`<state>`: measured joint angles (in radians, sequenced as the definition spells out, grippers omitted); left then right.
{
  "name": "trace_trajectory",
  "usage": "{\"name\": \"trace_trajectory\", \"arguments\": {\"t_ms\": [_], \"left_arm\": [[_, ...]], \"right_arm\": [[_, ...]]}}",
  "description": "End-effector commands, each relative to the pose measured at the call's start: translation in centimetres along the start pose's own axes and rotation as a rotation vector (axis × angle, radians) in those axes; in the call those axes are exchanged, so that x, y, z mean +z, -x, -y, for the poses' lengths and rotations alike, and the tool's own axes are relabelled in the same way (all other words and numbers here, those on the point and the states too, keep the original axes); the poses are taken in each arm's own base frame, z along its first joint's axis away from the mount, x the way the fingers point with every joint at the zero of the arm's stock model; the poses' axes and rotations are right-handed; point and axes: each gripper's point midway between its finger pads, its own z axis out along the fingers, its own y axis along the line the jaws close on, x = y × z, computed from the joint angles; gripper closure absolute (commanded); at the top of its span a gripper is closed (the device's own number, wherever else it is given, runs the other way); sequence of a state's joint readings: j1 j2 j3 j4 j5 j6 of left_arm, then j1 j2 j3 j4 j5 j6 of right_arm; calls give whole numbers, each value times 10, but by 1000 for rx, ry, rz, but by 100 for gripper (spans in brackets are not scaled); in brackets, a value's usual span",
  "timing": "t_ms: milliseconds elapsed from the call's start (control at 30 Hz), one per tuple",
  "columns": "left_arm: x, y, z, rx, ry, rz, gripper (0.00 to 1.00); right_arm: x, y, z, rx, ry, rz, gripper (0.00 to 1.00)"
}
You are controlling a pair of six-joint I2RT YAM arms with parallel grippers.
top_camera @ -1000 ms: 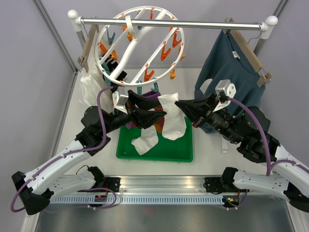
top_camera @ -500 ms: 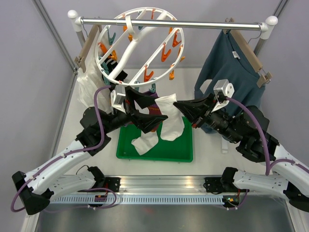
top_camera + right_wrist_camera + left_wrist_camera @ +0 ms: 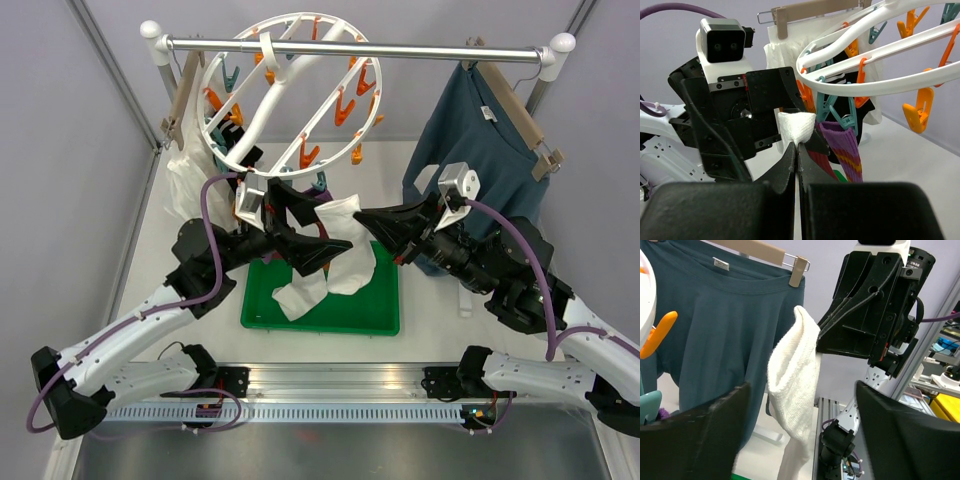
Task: Clip the socks to the hanger
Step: Pick up the sock from the bin.
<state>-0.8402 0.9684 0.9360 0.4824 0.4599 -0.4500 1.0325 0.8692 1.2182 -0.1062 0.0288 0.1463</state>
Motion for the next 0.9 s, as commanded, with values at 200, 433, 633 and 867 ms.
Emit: {"name": "trace_trajectory", "arguments": {"t_ms": [200,433,633,867], "left_arm": [[8,25,21,8,-107,66,68],[9,30,21,14,-107,89,98],[11,23,11,1,-65,77,98],[13,0,-55,-14,251,27,98]], "right_arm": [[-2,34,-12,27,47,98,100],[-2,24,-8,27,29,76,99],[0,17,6,19,-49,58,79],[3,6,54,-36,-310,7,40]]}}
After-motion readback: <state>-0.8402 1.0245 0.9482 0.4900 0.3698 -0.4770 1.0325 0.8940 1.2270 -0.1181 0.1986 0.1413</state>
